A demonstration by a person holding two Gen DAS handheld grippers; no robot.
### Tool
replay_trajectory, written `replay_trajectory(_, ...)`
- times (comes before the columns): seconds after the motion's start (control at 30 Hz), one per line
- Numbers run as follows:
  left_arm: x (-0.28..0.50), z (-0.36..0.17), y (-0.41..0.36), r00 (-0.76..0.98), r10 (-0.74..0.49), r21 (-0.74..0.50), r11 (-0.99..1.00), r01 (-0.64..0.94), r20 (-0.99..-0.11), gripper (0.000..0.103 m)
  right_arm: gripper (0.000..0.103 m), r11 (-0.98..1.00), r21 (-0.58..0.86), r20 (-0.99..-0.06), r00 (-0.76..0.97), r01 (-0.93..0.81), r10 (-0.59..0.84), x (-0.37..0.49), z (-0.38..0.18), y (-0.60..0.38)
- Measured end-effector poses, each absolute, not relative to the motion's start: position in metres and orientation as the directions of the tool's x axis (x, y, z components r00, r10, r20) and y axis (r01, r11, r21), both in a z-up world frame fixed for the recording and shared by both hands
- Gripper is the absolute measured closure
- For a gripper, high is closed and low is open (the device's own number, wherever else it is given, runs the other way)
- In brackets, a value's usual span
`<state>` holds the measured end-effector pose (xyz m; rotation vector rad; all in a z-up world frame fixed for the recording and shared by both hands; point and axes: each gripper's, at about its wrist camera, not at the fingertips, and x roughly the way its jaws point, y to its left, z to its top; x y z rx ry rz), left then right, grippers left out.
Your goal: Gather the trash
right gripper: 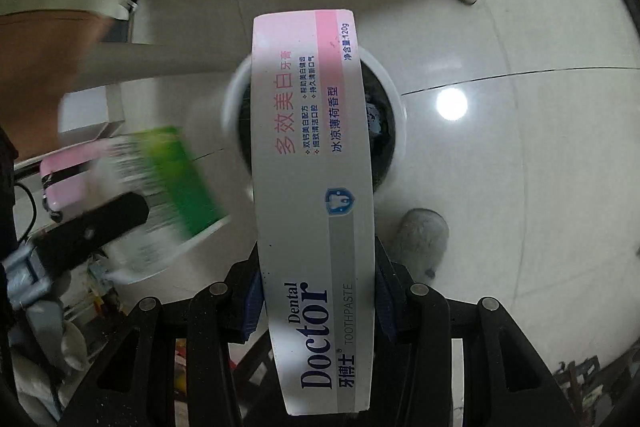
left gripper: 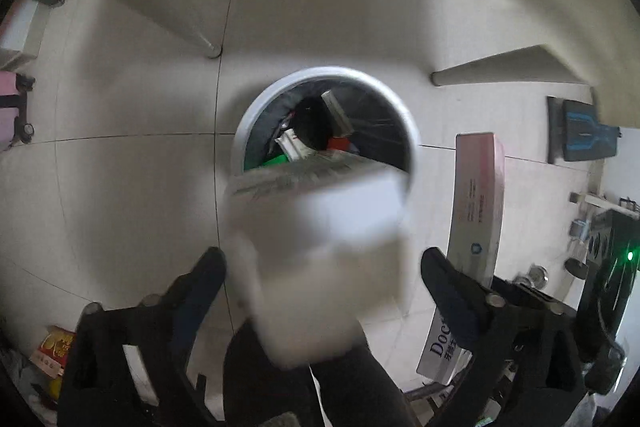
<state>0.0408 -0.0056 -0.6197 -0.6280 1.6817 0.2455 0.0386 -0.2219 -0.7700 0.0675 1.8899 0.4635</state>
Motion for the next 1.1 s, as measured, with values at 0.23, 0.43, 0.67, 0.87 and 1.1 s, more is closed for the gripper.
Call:
replay_trajectory(0.23, 0.019, -0.668, 0.009, -0.071, -0.158, -0.092, 0.825, -0.558, -0.985, 0.003, 0.004, 0.917, 0.329, -0.907, -0.345, -0.223, 0.241, 0.044, -0.846, -0.208)
replay_trajectory(0.43, -0.009, -0.656, 0.019, -0.082, -0.093, -0.029, 0.814, -0.581, -0.992, 0.003, 0.002, 0.939, 0.194, -0.965, -0.23, -0.284, 0.13, 0.051, -0.829, -0.212)
replay_trajectory(0.67, -0.024, -0.619, 0.011, -0.088, -0.068, -0.007, 0.832, -0.554, -0.994, 0.003, 0.002, 0.947, 0.092, -0.988, -0.149, -0.308, 0.048, 0.051, -0.77, -0.202)
replay_trajectory(0.87, -0.037, -0.559, -0.001, -0.073, -0.056, -0.009, 0.85, -0.527, -0.996, 0.003, 0.002, 0.944, 0.065, -0.994, -0.104, -0.323, 0.033, 0.039, -0.696, -0.204)
replay_trajectory(1.1, -0.054, -0.453, -0.021, -0.047, -0.06, -0.028, 0.861, -0.508, -0.997, 0.003, 0.002, 0.941, 0.072, -0.996, -0.074, -0.331, 0.05, 0.018, -0.577, -0.217)
